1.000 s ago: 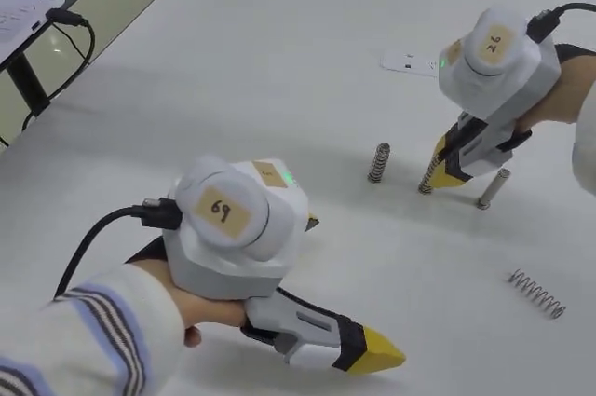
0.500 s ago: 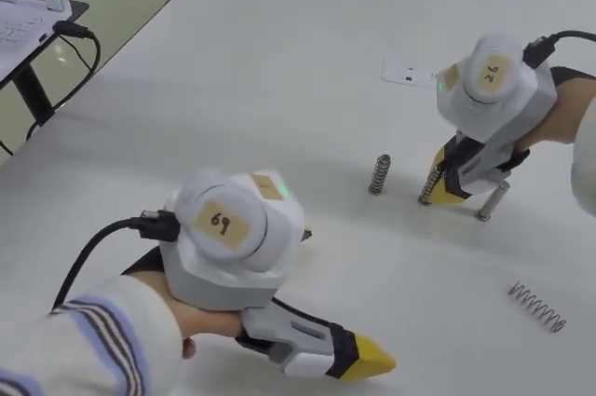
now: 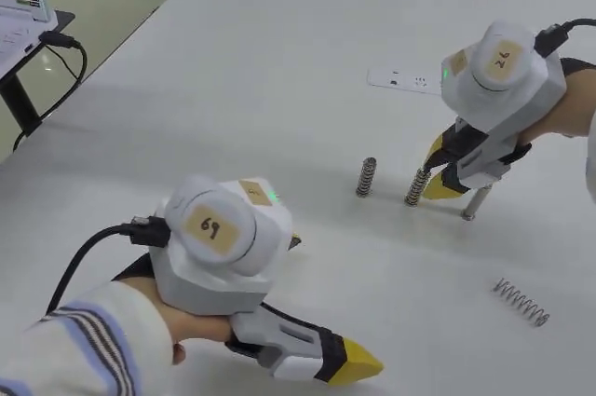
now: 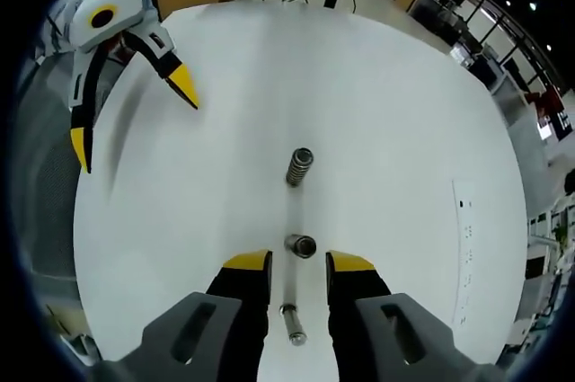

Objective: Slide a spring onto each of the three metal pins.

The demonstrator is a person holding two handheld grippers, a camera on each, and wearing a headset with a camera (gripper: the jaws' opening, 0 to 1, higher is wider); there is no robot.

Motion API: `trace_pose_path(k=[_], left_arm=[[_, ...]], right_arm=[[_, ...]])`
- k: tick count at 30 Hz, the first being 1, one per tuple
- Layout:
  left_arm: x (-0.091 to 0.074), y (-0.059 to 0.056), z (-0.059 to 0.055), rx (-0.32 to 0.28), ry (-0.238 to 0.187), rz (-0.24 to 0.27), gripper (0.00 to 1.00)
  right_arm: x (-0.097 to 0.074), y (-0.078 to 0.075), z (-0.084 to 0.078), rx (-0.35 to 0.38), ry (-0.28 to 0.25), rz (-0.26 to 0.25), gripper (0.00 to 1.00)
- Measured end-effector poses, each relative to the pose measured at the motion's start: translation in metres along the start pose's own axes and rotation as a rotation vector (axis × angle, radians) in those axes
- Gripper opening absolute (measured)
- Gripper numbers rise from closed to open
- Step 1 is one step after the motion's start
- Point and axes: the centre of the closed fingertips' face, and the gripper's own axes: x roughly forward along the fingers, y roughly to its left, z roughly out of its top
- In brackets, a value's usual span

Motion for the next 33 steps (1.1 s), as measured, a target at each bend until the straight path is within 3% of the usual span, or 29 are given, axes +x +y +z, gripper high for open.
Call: trace_pose_path(k=[10, 27, 33], left_arm=[[-0.003, 0.006, -0.001, -0.010, 0.000, 0.011, 0.85], [-0.001, 0.000, -0.001, 0.016, 0.015, -0.013, 0.84], [-0.002, 0.004, -0.002, 0.012, 0.027, -0.007, 0.81]], right_arm=[[-0.027, 0.005, -0.002, -0.006, -0.015, -0.043, 0.22], [-0.071, 0.021, -0.013, 0.089, -0.103, -0.131, 0.22], [-0.084, 0.032, -0.014, 0.140, -0.164, -0.160, 0.24]])
